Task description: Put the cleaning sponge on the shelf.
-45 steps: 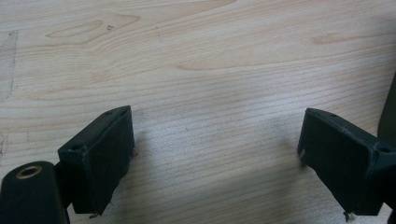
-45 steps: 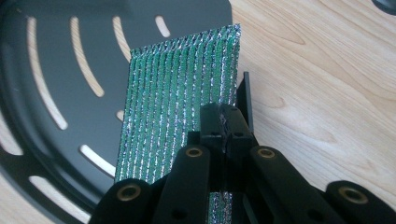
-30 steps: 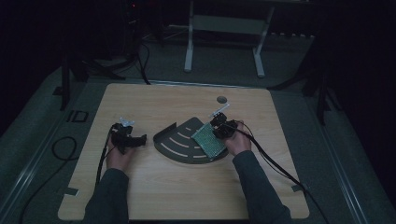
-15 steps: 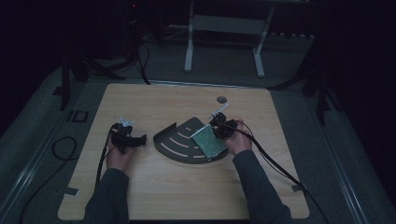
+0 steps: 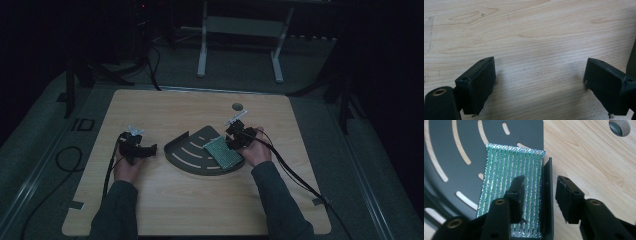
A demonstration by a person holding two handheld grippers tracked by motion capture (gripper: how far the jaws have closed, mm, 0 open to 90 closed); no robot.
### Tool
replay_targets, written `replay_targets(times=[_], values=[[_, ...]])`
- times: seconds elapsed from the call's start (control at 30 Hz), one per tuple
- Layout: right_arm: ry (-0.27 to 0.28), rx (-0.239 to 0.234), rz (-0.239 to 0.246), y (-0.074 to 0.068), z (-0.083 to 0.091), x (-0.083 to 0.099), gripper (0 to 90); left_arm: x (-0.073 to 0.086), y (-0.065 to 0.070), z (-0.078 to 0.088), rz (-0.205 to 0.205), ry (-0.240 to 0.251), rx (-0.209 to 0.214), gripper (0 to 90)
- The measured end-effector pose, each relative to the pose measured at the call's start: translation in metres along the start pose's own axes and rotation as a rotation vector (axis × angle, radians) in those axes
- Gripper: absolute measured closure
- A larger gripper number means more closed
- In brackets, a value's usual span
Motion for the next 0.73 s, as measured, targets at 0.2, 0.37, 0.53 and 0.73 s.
replay_targets(times=[0.2, 0.37, 0.53, 0.73], values=[[0.018, -0.020, -0.036, 0.003, 0.012, 0.000, 47.8, 0.000, 0.000, 0.000, 0.001, 0.000, 0.000, 11.4], [0.027, 0.012, -0.068, 0.010, 0.023, 0.001, 35.3, 0.000, 0.000, 0.000, 0.001, 0.000, 0.000, 11.4], [0.079, 0.023, -0.113, 0.019, 0.036, 0.003, 31.2, 0.000, 0.000, 0.000, 0.001, 0.000, 0.000, 11.4], [0.081, 0.041, -0.128, 0.032, 0.043, 0.013, 29.1, 0.000, 0.000, 0.000, 0.002, 0.000, 0.001, 11.4]])
Point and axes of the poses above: each handheld gripper's, and its own axes: z roughly backward along the jaws, x roughly out of its underside, y roughly to its right, the point moved 6 cm from there along -z, roughly forward along the jaws, and after that the axes turned 4 degrees about -z, right-handed, at the moved point
